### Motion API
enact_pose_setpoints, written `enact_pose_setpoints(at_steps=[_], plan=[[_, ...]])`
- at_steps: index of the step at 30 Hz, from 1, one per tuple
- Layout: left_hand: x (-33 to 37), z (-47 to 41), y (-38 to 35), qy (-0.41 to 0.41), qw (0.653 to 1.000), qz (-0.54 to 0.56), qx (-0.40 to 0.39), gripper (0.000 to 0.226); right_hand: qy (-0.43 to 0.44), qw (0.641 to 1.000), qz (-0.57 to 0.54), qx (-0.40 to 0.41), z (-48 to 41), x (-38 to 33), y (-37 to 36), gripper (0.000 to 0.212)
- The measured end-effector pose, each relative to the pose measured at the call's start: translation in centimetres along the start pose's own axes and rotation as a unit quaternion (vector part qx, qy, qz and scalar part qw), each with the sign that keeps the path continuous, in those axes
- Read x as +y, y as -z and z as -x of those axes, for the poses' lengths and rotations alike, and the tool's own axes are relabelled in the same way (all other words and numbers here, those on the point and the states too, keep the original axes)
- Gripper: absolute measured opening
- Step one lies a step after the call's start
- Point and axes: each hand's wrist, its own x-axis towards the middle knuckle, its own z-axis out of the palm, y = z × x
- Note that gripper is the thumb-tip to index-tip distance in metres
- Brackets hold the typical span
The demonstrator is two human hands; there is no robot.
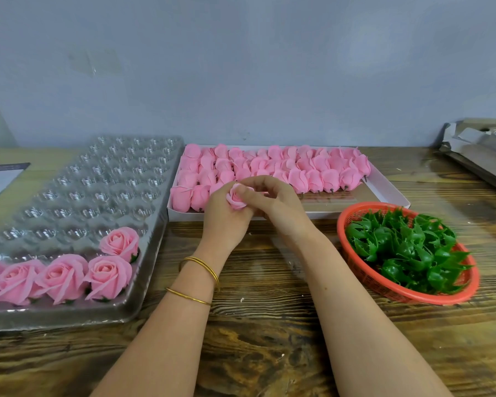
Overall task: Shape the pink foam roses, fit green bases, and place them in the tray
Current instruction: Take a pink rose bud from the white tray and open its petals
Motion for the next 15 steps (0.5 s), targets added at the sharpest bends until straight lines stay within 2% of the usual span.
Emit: enact_pose_setpoints(at_steps=[3,6,9,12,15], plan=[[-0.21,-0.24,-0.04,0.03,0.998,0.032,0.037,0.004,-0.026,0.996,-0.081,-0.006,-0.41,-0.03,-0.13,0.028],[-0.33,-0.4,-0.03,0.06,0.992,0.074,0.08,0.014,-0.05,0.991,-0.119,-0.02,-0.65,0.02,-0.07,0.039],[-0.08,-0.41,0.12,0.095,0.982,0.14,0.082,0.007,-0.012,0.998,-0.047,-0.027,-0.19,0.26,-0.15,0.055],[0.05,-0.3,0.12,0.119,0.97,0.198,0.072,0.005,0.009,0.999,-0.004,-0.042,0.02,0.34,-0.22,0.058],[0.33,-0.27,-0.12,0.12,0.969,0.208,0.058,0.011,0.024,0.999,0.017,-0.043,0.18,0.12,-0.35,0.059]])
